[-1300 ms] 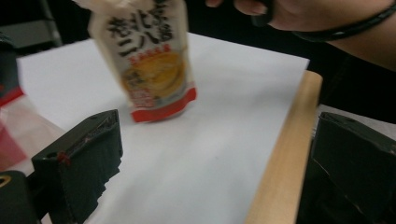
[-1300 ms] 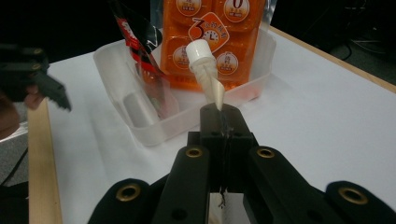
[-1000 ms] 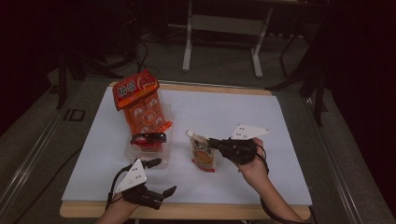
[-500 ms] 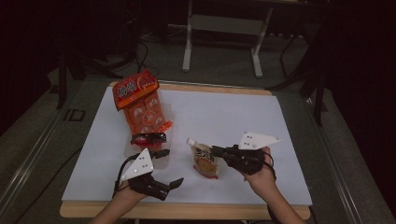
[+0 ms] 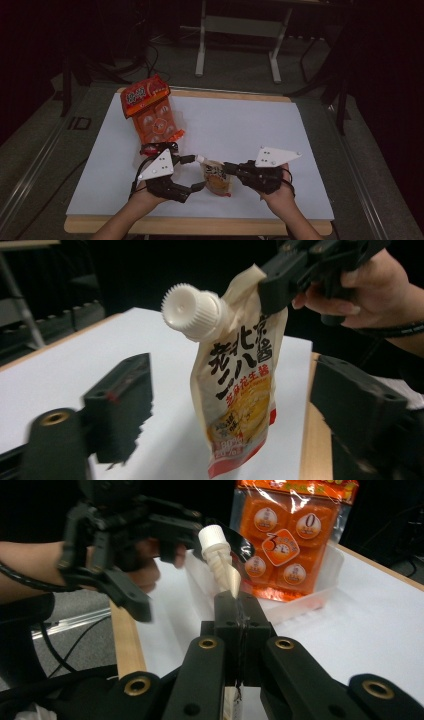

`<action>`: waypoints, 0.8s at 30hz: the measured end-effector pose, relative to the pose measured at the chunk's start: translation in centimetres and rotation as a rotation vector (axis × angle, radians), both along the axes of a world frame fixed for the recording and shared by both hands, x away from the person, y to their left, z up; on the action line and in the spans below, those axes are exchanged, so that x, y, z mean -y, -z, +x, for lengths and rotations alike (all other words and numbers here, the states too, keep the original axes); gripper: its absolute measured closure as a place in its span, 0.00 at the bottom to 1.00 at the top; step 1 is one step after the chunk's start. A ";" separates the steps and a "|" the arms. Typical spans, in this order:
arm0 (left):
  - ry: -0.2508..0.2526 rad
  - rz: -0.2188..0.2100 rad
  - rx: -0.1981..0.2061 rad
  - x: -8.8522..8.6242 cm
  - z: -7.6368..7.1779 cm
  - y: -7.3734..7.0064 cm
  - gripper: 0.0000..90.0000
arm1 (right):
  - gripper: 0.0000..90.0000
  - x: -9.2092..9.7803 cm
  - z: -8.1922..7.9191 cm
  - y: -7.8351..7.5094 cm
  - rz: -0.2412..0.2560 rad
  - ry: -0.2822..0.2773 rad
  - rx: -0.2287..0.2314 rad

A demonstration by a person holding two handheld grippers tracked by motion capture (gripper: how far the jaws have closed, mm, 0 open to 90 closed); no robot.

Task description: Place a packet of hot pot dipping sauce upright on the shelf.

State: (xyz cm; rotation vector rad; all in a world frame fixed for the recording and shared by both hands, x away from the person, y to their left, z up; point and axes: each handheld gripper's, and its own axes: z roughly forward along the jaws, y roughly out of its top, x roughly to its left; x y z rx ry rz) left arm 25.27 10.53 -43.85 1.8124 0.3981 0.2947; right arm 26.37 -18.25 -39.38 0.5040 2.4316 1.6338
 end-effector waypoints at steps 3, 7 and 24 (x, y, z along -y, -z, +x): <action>0.013 0.009 -0.009 0.5 0.2 0.0 0.27 | 1.00 -0.2 -0.3 -0.2 0.000 -0.011 0.003; 0.030 -0.001 -0.007 0.7 0.4 -0.1 0.38 | 1.00 -0.3 -0.5 -0.4 0.004 -0.024 0.006; 0.015 0.056 0.018 1.3 0.4 -0.5 0.87 | 0.99 -0.2 -0.2 -0.3 0.009 -0.029 -0.012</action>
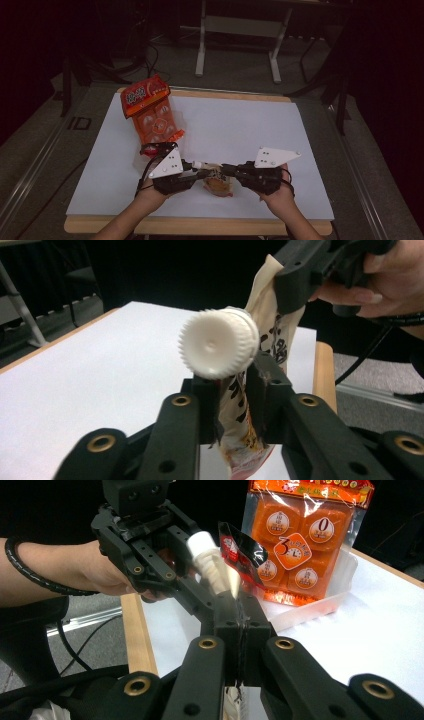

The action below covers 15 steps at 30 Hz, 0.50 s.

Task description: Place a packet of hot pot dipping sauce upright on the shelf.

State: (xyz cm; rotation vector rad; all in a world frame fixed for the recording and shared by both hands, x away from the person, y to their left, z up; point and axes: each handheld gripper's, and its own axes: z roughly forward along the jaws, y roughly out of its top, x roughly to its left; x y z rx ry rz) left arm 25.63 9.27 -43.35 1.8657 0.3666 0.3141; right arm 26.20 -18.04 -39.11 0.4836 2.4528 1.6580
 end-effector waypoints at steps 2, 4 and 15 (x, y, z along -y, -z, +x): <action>0.007 0.006 0.005 0.1 -0.1 0.0 0.92 | 0.99 0.1 0.1 0.0 0.006 -0.001 -0.006; 0.013 -0.004 -0.002 0.1 -0.2 0.0 0.95 | 0.99 0.2 0.2 0.1 0.010 0.002 -0.012; 0.029 -0.003 0.007 -0.2 -0.4 -0.7 1.00 | 0.90 0.5 0.3 -0.2 0.026 0.007 -0.006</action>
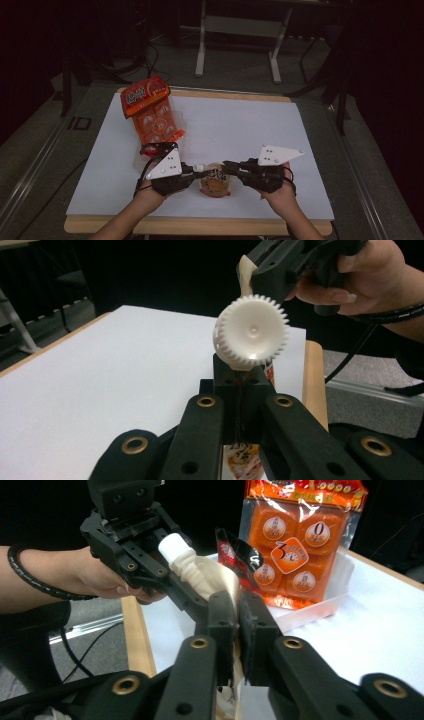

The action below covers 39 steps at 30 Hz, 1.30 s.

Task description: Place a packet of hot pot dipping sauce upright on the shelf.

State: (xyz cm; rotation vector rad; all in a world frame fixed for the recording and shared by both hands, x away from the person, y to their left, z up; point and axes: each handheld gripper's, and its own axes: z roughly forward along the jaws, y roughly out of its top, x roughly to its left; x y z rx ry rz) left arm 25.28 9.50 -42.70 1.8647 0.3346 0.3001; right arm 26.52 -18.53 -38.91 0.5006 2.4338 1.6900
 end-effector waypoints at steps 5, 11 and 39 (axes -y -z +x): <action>-0.025 -0.018 0.017 -1.1 0.1 -1.0 1.00 | 0.72 0.5 0.2 -0.3 0.014 0.031 0.004; -0.069 -0.025 0.056 -3.0 0.4 -2.5 1.00 | 0.39 1.4 0.5 -0.1 0.016 0.097 0.008; -0.188 0.038 0.051 -9.3 2.8 -1.6 1.00 | 0.16 4.2 1.4 1.6 0.064 0.106 -0.083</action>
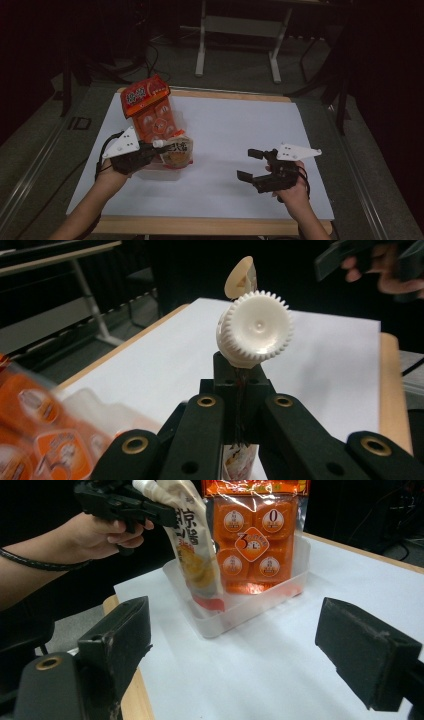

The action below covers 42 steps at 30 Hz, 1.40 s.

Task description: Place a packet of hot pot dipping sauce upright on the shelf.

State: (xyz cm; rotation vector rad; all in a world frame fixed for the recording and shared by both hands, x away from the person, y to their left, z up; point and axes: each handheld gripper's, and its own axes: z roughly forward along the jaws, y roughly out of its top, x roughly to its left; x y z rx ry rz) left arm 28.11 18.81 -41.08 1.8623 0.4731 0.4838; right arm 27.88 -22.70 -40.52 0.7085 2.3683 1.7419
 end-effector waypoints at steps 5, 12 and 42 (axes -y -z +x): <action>-0.020 0.010 -0.022 -0.9 0.2 1.0 1.00 | 0.16 0.1 0.0 0.0 -0.003 0.002 0.000; -0.028 -0.012 -0.028 -2.0 -0.3 1.2 1.00 | 0.16 0.2 0.0 0.2 -0.013 0.006 0.004; -0.036 -0.023 -0.129 -4.5 -0.2 6.2 0.95 | 0.16 0.2 0.3 0.5 -0.010 0.002 -0.013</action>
